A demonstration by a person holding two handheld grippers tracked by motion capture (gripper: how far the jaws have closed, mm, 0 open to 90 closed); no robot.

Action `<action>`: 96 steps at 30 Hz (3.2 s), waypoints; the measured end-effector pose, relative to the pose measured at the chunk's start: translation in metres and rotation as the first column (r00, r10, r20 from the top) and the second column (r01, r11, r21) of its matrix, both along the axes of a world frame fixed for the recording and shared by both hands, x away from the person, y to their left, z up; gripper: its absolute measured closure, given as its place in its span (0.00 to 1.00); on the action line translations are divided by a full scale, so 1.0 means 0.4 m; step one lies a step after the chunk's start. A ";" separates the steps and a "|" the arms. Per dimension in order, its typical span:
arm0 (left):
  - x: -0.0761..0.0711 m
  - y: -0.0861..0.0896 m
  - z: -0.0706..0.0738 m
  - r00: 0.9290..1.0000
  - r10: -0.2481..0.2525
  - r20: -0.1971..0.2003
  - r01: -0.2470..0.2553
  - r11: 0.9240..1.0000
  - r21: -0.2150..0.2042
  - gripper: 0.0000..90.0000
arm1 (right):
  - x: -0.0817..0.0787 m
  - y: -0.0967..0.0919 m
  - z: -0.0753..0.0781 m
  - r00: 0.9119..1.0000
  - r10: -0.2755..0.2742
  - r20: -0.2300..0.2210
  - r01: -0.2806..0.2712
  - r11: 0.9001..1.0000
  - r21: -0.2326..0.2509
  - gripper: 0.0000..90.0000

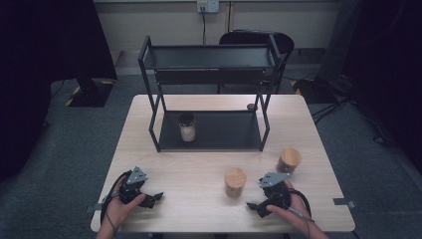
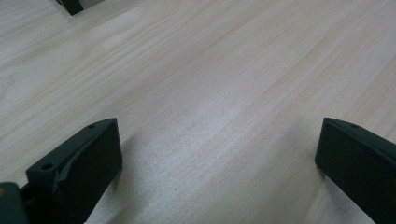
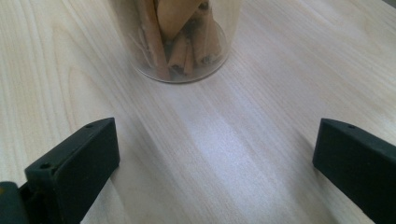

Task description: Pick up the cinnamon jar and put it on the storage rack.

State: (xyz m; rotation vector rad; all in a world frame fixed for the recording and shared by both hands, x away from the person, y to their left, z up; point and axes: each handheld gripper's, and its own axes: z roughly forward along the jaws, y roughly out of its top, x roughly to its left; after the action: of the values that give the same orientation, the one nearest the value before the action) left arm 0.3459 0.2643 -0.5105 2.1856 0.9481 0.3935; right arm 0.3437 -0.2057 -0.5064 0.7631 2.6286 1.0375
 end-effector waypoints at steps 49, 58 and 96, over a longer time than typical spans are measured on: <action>0.000 0.000 0.000 1.000 0.000 0.000 0.000 1.000 -0.001 0.00 | 0.039 0.094 0.038 0.999 0.043 -0.011 -0.042 0.996 0.074 0.01; 0.000 0.000 0.000 1.000 0.000 0.000 0.000 1.000 0.000 0.00 | 0.049 0.114 0.035 0.999 0.041 -0.011 -0.040 0.996 0.082 0.01; 0.000 0.000 0.000 1.000 -0.001 0.000 0.001 1.000 0.000 0.00 | 0.064 0.143 0.036 0.996 0.050 0.073 -0.060 0.988 0.143 0.28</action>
State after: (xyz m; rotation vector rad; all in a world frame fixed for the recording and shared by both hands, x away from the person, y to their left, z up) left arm 0.3459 0.2643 -0.5105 2.1858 0.9473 0.3931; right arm 0.3693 -0.1484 -0.4919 0.6741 2.5504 1.2591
